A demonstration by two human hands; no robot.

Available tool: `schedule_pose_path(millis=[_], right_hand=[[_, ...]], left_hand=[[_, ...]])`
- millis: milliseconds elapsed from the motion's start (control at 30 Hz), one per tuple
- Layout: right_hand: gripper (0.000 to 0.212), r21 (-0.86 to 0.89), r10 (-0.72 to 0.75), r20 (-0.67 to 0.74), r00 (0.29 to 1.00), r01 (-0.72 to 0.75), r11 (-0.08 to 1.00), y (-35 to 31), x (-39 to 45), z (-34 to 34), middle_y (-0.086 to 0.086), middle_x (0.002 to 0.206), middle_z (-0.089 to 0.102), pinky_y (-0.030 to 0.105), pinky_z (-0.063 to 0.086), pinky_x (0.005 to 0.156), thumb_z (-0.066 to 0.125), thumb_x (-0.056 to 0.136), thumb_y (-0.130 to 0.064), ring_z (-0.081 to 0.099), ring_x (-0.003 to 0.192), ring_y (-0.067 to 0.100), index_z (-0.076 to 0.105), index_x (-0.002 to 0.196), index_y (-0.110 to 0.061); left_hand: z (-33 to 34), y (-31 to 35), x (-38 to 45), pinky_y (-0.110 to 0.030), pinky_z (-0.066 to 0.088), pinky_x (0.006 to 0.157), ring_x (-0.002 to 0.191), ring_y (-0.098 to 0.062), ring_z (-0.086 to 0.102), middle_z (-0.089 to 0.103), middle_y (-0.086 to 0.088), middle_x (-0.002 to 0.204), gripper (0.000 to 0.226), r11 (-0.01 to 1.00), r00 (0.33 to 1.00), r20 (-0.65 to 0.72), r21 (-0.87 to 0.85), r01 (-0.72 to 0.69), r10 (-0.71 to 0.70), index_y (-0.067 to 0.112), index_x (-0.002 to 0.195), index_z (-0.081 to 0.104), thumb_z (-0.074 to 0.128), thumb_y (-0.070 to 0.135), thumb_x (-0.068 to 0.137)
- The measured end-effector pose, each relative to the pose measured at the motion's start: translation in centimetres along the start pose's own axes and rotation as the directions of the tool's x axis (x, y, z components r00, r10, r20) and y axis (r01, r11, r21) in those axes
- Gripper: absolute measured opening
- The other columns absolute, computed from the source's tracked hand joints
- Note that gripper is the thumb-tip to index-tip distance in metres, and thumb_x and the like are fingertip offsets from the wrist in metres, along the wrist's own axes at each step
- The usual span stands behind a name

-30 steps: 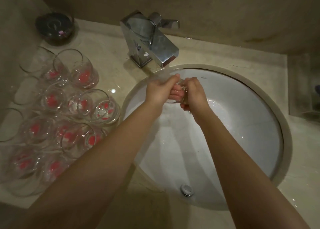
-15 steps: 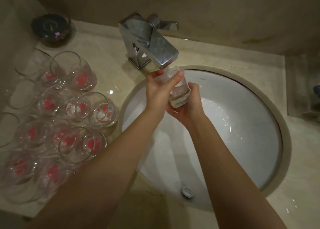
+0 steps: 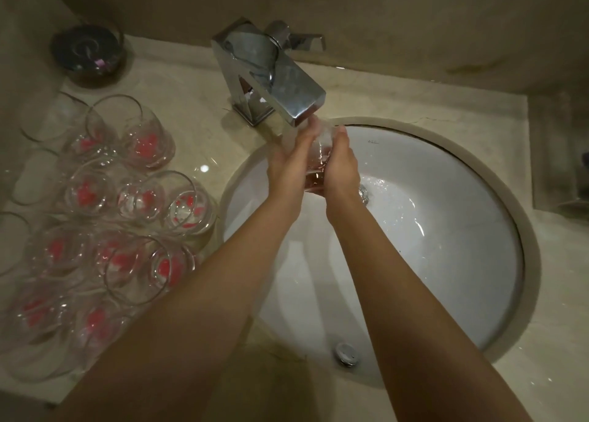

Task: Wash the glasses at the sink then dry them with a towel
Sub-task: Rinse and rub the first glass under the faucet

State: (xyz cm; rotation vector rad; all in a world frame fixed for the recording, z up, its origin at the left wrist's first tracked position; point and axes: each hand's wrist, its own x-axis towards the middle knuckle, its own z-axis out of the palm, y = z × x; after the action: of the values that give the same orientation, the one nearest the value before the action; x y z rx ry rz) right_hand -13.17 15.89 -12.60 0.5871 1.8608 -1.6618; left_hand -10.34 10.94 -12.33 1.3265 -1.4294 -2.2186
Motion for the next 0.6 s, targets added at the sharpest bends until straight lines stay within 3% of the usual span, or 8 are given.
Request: schedule_pose_path(millis=[100, 200, 267, 367, 500, 600], right_hand=[[0.071, 0.015, 0.022, 0.034, 0.999, -0.022, 1.0, 0.2, -0.4, 0.2, 0.01, 0.113, 0.065, 0.046, 0.055, 0.088, 0.035, 0.077, -0.075, 0.066, 0.099, 0.028, 0.055, 0.115, -0.019], [0.051, -0.02, -0.137, 0.009, 0.991, 0.137, 0.99, 0.7, -0.5, 0.3, 0.005, 0.112, 0.058, 0.033, 0.052, 0.075, 0.042, 0.087, -0.069, 0.06, 0.102, 0.022, 0.044, 0.11, -0.023], [0.045, -0.036, -0.19, -0.028, 0.981, 0.189, 0.981, 0.8, -0.2, 0.1, 0.006, 0.108, 0.058, 0.038, 0.053, 0.08, 0.044, 0.089, -0.067, 0.06, 0.1, 0.024, 0.042, 0.103, -0.024], [0.043, 0.028, -0.083, -0.049, 0.995, 0.085, 0.996, 0.2, 0.2, -0.4, 0.002, 0.096, 0.059, 0.043, 0.053, 0.087, 0.043, 0.09, -0.066, 0.062, 0.096, 0.024, 0.041, 0.092, -0.023], [0.067, 0.159, 0.008, 0.111, 0.994, -0.026, 0.987, 0.7, 0.7, -0.7, 0.008, 0.115, 0.065, 0.042, 0.059, 0.078, 0.041, 0.085, -0.073, 0.068, 0.095, 0.022, 0.052, 0.12, -0.018], [0.06, 0.126, 0.0, 0.108, 0.994, -0.013, 0.992, 1.2, 0.4, -0.5, 0.006, 0.109, 0.064, 0.04, 0.058, 0.081, 0.053, 0.082, -0.069, 0.067, 0.094, 0.018, 0.049, 0.111, -0.017]], left_hand=[[0.0, 0.1, -0.1, -0.04, 0.058, 0.084, 0.092, -0.02, 0.071, 0.071, -0.006, 0.11, 0.061, 1.0, 1.0, -0.007, 0.018, 0.005, -0.005, 0.014, 0.123, 0.056, 0.075, 0.049, 0.077], [0.0, -0.4, 0.1, -0.025, 0.054, 0.066, 0.084, -0.008, 0.071, 0.072, 0.001, 0.098, 0.049, 0.993, 0.998, 0.014, 0.102, -0.062, 0.061, 0.016, 0.116, 0.061, 0.071, 0.05, 0.082], [0.2, -0.5, 0.1, -0.023, 0.053, 0.062, 0.078, -0.006, 0.07, 0.071, 0.007, 0.088, 0.035, 0.994, 0.999, 0.014, 0.102, -0.048, 0.047, 0.021, 0.102, 0.062, 0.068, 0.05, 0.084], [0.1, -0.2, 0.4, -0.028, 0.055, 0.065, 0.083, -0.015, 0.072, 0.073, 0.0, 0.093, 0.039, 0.998, 0.997, 0.076, 0.064, -0.02, 0.016, 0.013, 0.109, 0.066, 0.067, 0.044, 0.087], [-0.1, -0.7, 0.2, -0.039, 0.059, 0.084, 0.098, -0.024, 0.071, 0.069, -0.009, 0.115, 0.065, 1.0, 0.999, 0.052, 0.026, 0.015, -0.016, 0.009, 0.13, 0.055, 0.074, 0.047, 0.08], [-0.2, -1.1, 0.1, -0.036, 0.059, 0.078, 0.09, -0.021, 0.072, 0.072, -0.009, 0.106, 0.052, 0.993, 0.999, 0.035, 0.11, -0.04, 0.036, 0.012, 0.12, 0.058, 0.069, 0.048, 0.084]])
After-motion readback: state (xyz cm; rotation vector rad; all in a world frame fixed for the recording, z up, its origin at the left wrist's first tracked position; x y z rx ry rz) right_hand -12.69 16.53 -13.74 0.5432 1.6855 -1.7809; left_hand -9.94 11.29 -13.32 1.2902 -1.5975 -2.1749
